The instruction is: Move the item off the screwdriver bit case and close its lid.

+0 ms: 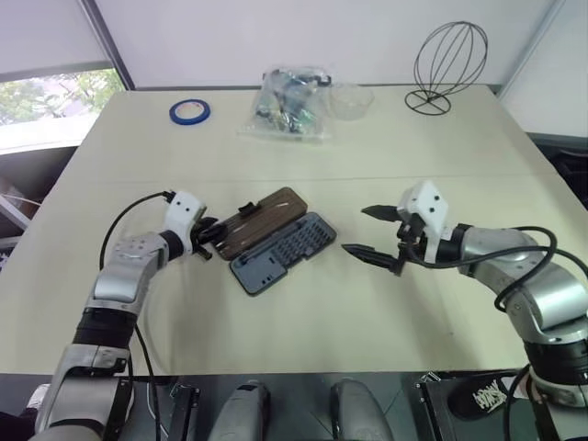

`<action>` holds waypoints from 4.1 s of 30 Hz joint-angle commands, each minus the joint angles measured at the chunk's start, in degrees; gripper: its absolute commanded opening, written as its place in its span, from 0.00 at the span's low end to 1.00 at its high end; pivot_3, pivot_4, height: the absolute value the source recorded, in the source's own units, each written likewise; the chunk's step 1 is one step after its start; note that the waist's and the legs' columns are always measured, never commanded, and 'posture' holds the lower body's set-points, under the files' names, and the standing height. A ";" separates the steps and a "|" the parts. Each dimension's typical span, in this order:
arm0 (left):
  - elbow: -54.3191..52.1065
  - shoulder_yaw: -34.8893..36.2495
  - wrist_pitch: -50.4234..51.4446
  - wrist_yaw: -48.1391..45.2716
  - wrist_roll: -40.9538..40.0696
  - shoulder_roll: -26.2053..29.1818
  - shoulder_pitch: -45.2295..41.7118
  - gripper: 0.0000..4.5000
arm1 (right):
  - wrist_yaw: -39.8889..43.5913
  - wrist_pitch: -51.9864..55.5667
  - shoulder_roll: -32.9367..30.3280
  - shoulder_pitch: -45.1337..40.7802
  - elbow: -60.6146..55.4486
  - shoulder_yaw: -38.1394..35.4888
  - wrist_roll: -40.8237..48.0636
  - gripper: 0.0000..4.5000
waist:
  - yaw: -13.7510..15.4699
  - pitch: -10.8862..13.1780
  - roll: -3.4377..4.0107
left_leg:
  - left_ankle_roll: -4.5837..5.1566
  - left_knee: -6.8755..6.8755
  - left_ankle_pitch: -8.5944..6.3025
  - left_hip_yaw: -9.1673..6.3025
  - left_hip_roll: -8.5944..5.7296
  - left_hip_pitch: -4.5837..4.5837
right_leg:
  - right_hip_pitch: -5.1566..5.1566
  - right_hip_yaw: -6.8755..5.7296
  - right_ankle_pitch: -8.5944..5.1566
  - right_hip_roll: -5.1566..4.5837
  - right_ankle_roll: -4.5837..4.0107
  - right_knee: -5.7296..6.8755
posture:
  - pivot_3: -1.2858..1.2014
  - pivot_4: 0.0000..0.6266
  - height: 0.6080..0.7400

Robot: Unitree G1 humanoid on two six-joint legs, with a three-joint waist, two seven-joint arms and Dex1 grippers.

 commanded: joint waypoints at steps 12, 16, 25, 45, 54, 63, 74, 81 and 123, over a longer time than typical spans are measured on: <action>5.39 -5.35 -8.41 -12.87 4.19 3.32 -4.48 0.01 | -0.93 -1.55 0.07 -1.69 -0.66 -0.98 -0.49 1.00 | 0.34 0.00 -0.01 | 0.01 0.03 0.00 0.00 -0.01 0.02 | 0.04 0.00 0.00 0.00 0.00 0.02 | 0.52 0.24 0.82; 10.49 -8.27 -13.57 -21.11 4.89 2.41 -9.50 0.01 | -1.23 -1.76 0.41 -2.47 0.07 -0.75 -0.70 1.00 | 0.70 0.00 -0.02 | 0.01 0.04 0.00 0.03 -0.05 -0.02 | 0.06 -0.01 0.00 -0.01 0.00 -0.02 | 0.52 0.24 0.82; 38.08 -12.54 -34.10 -25.57 12.75 -3.80 -27.53 0.01 | -2.48 -1.06 1.32 -1.47 -2.09 -1.08 -0.54 1.00 | 0.51 0.07 -0.13 | 0.05 0.14 -0.03 0.02 -0.08 -0.13 | 0.13 -0.17 0.01 0.00 0.03 -0.09 | 0.52 0.24 0.82; 56.04 -11.00 -47.68 -27.29 17.24 -13.94 -38.60 0.01 | -6.93 3.28 0.70 3.14 -8.86 -4.39 1.75 1.00 | 0.13 0.10 -0.18 | 0.27 0.81 -0.15 -0.06 -0.12 -0.71 | -0.15 -0.24 0.13 0.01 0.27 0.14 | 0.52 0.24 0.82; 57.97 -11.20 -51.26 -23.00 19.99 -14.48 -39.56 0.01 | -6.84 3.36 0.65 2.25 -8.35 -3.78 1.86 1.00 | 0.15 0.09 -0.18 | 0.27 0.82 -0.15 -0.06 -0.12 -0.72 | -0.20 -0.24 0.13 0.01 0.28 0.23 | 0.52 0.24 0.82; 55.87 -2.21 -42.22 -23.93 12.14 -13.06 -40.55 0.01 | -6.78 3.25 1.00 2.19 -8.33 -3.31 1.90 1.00 | 0.01 0.10 -0.18 | 0.27 0.83 -0.15 -0.07 -0.12 -0.72 | -0.21 -0.24 0.13 0.01 0.28 0.35 | 0.52 0.24 0.82; 9.86 10.28 -2.45 -6.81 -0.37 -11.55 -19.51 0.01 | -10.31 2.90 2.74 0.08 -4.07 -1.77 -1.32 1.00 | -2.01 0.08 -0.16 | 0.27 0.85 -0.15 -0.40 -0.09 -0.70 | -0.39 -0.23 0.13 0.03 0.28 0.73 | 0.52 0.24 0.82; -28.70 16.09 16.61 12.74 -1.68 -14.56 2.48 0.01 | -16.95 6.35 9.03 -9.88 5.39 -0.55 -3.62 1.00 | -2.43 0.07 -0.15 | 0.14 0.85 -0.08 -0.47 -0.08 -0.69 | -0.48 -0.08 0.13 0.01 0.27 0.77 | 0.52 0.24 0.82; -43.48 1.13 25.81 5.72 -17.74 -7.09 14.59 0.01 | -10.06 -11.81 18.21 -24.65 37.16 11.58 -21.91 1.00 | -0.04 0.06 -0.14 | 0.09 0.83 -0.07 -0.29 -0.16 -0.71 | -0.52 0.01 0.13 -0.05 0.24 0.58 | 0.52 0.24 0.82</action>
